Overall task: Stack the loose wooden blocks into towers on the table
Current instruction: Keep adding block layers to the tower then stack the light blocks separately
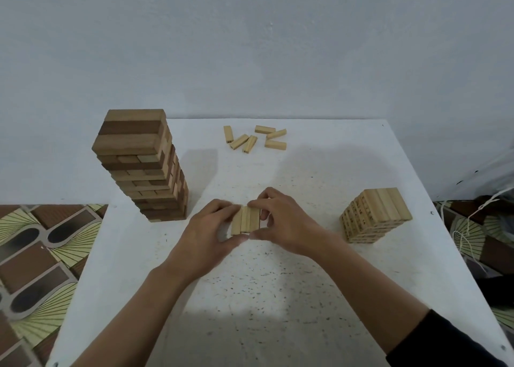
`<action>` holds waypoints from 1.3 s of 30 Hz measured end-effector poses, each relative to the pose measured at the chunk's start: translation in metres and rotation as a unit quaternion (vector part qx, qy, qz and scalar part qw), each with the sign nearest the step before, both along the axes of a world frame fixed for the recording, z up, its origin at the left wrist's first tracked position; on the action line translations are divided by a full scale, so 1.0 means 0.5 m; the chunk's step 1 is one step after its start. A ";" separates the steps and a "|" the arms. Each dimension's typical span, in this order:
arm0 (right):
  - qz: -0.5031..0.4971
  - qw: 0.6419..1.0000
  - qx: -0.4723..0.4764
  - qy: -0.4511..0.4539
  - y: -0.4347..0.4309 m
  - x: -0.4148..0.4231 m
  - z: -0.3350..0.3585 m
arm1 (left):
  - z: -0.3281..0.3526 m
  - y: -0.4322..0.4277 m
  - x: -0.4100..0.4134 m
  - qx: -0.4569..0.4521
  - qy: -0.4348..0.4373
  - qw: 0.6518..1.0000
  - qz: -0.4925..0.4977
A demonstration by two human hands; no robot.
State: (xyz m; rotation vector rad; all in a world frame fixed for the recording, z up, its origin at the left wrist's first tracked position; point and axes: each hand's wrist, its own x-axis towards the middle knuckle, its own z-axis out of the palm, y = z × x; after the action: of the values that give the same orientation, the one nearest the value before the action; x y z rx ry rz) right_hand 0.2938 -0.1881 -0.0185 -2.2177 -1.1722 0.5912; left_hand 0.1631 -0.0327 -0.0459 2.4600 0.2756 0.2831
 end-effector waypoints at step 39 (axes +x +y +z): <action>-0.045 0.968 -0.162 -0.185 -0.071 -0.073 -0.085 | -0.067 -0.061 -0.033 0.193 0.137 0.971 0.017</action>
State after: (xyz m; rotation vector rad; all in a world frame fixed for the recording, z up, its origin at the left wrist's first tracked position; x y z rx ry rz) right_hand 0.2572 -0.2236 -0.0609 -2.7334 -1.2120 0.3578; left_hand 0.1468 -0.0631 -0.0796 2.8848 0.4130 0.0068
